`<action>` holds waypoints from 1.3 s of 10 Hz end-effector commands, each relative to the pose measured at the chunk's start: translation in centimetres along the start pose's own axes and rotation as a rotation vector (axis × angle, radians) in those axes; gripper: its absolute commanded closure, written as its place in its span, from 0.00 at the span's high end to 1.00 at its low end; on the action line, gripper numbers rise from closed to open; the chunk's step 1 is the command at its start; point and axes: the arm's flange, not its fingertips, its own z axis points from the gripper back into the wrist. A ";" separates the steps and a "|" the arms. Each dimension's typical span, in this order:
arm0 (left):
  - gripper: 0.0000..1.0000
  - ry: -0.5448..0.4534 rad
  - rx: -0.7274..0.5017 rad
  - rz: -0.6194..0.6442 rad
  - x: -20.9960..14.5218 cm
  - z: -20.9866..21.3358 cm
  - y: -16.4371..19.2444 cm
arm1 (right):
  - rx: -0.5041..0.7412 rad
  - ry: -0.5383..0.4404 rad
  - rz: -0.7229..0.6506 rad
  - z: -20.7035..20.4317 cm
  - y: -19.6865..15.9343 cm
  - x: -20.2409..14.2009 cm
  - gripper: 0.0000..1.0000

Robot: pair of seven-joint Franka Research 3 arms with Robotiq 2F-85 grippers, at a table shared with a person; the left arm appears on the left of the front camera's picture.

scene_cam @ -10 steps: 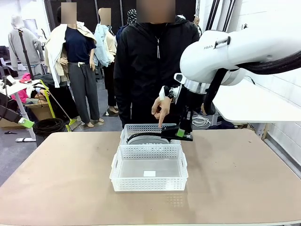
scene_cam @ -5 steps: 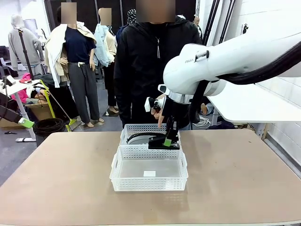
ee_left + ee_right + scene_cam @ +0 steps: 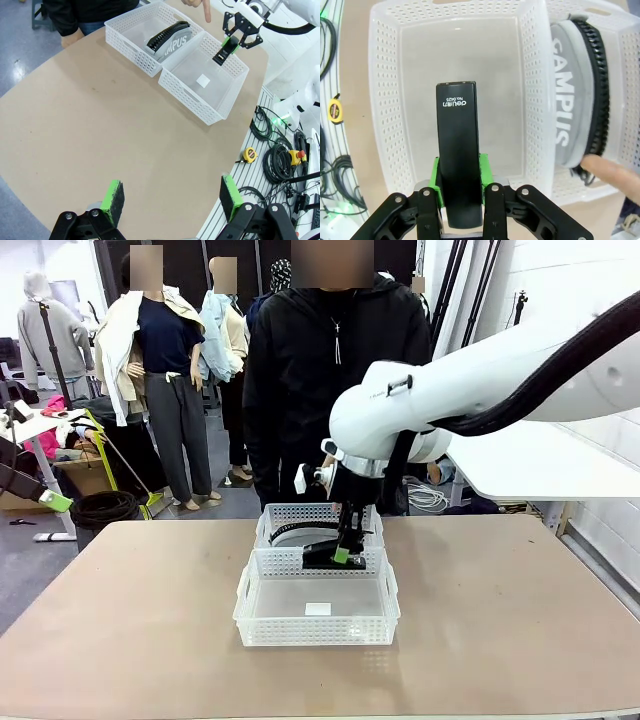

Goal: Distribute items into two baskets.
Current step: Place the picked Stapler into the Organizing basket as instructed by the person.

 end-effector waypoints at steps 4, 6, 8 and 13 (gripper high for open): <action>1.00 -0.015 -0.008 -0.002 0.0 0.2 0.0 | 0.003 0.014 0.027 -3.6 -0.1 1.2 0.00; 1.00 -0.015 -0.008 -0.002 0.0 0.2 0.0 | 0.002 0.034 0.031 -5.1 -0.1 1.3 0.00; 1.00 -0.015 -0.008 -0.002 0.0 0.2 0.0 | 0.021 0.046 0.035 -6.4 -0.3 1.3 0.00; 1.00 -0.015 -0.008 -0.002 0.0 0.2 0.0 | 0.014 0.048 0.047 -7.1 -0.3 1.1 0.00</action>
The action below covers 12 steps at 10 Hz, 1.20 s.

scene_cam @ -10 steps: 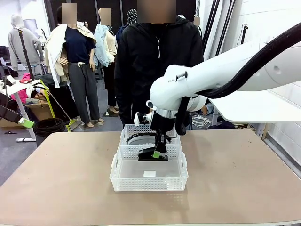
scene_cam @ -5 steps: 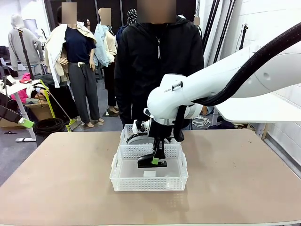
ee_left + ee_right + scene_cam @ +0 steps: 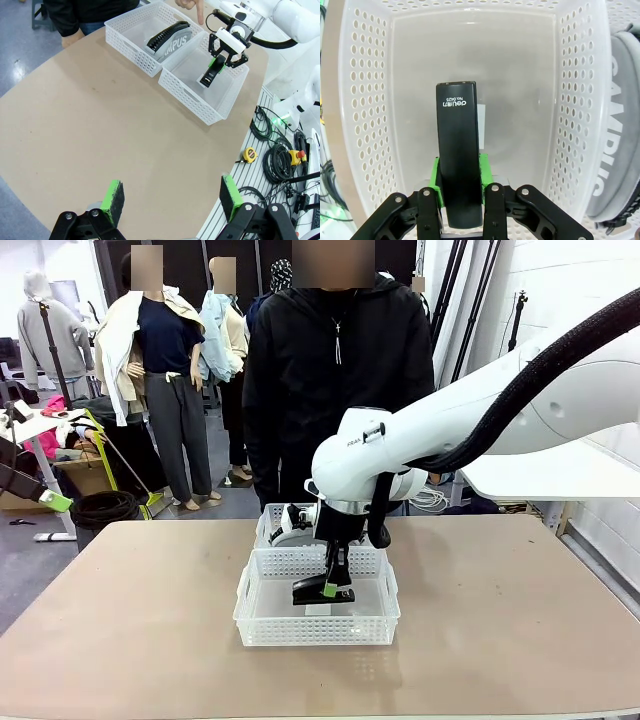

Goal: Distribute items into two baskets.
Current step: Place the picked Stapler into the Organizing basket as instructed by the person.

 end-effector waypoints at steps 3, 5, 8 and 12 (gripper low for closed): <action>1.00 -0.015 -0.008 -0.002 0.0 0.2 0.0 | -0.009 0.020 0.000 0.0 0.0 0.1 0.32; 1.00 -0.015 -0.008 -0.002 0.0 0.2 0.0 | -0.012 0.021 0.001 0.1 0.0 0.1 0.71; 1.00 -0.015 -0.008 -0.002 0.0 0.2 0.0 | -0.016 0.022 0.008 0.6 0.2 0.0 1.00; 1.00 -0.015 -0.008 -0.002 0.0 0.2 0.0 | -0.025 0.037 0.000 1.6 0.4 -0.5 1.00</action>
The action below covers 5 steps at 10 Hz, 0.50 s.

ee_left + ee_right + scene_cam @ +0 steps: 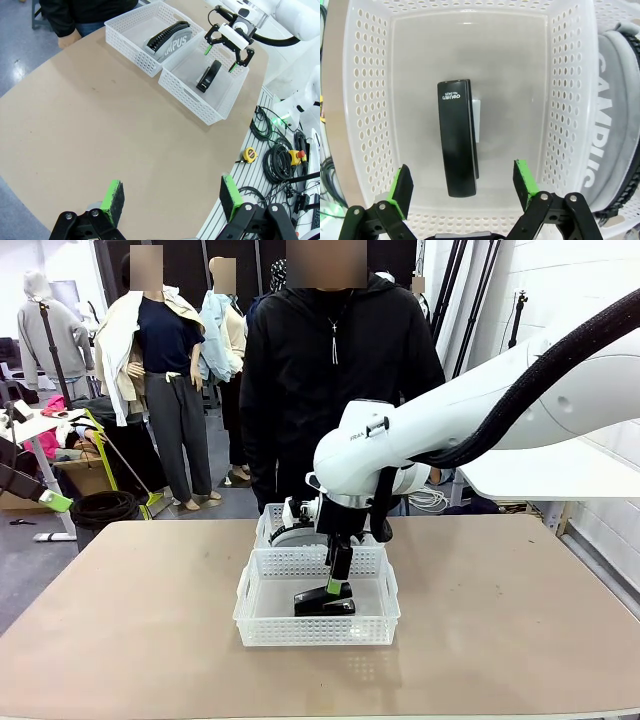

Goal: Distribute items into two baskets.
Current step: Place the picked Stapler into the Organizing basket as instructed by the person.

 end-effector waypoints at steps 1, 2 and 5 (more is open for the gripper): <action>1.00 -0.015 -0.008 -0.002 0.0 0.2 0.0 | -0.005 0.037 -0.002 0.2 0.4 -0.3 1.00; 1.00 -0.015 -0.008 -0.002 0.0 0.2 0.0 | 0.001 0.033 0.011 0.2 0.3 -0.3 1.00; 1.00 -0.015 -0.008 -0.002 0.0 0.2 0.0 | 0.000 0.001 -0.002 0.1 0.0 -0.1 1.00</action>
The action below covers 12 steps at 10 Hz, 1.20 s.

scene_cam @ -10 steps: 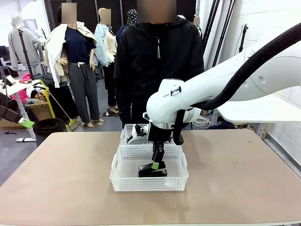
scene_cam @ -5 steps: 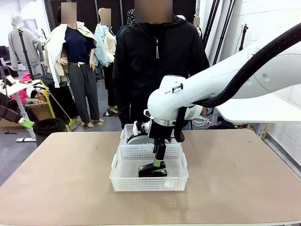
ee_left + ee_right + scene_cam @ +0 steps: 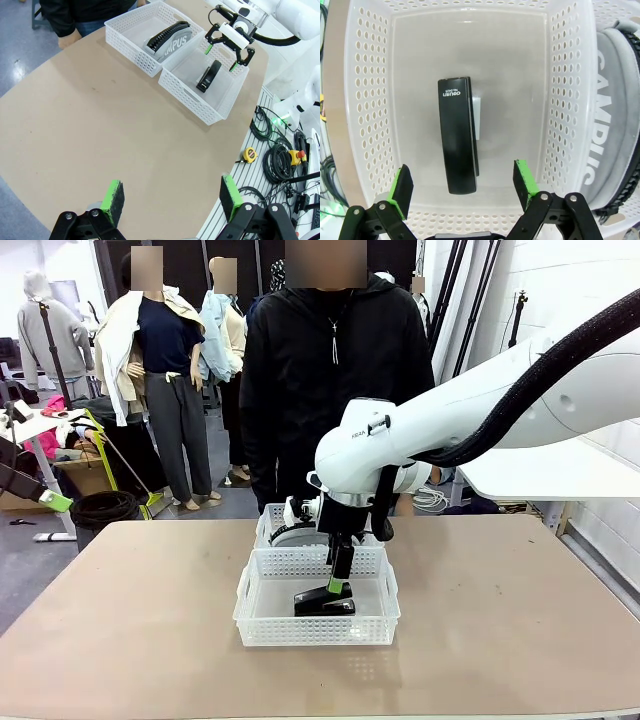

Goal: Distribute items into two baskets.
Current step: Place the picked Stapler into the Organizing basket as instructed by the person.

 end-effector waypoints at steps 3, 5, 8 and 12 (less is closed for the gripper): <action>1.00 -0.015 -0.008 -0.002 0.0 0.2 0.0 | -0.003 -0.001 -0.001 0.0 0.0 0.0 1.00; 1.00 -0.015 -0.008 -0.002 0.0 0.2 0.0 | -0.003 -0.001 -0.001 0.0 0.0 0.0 1.00; 1.00 -0.015 -0.008 -0.002 0.0 0.2 0.0 | -0.003 -0.001 -0.001 0.0 0.0 0.0 1.00; 1.00 -0.015 -0.008 -0.002 0.0 0.2 0.0 | 0.000 0.000 0.000 0.0 0.0 0.0 1.00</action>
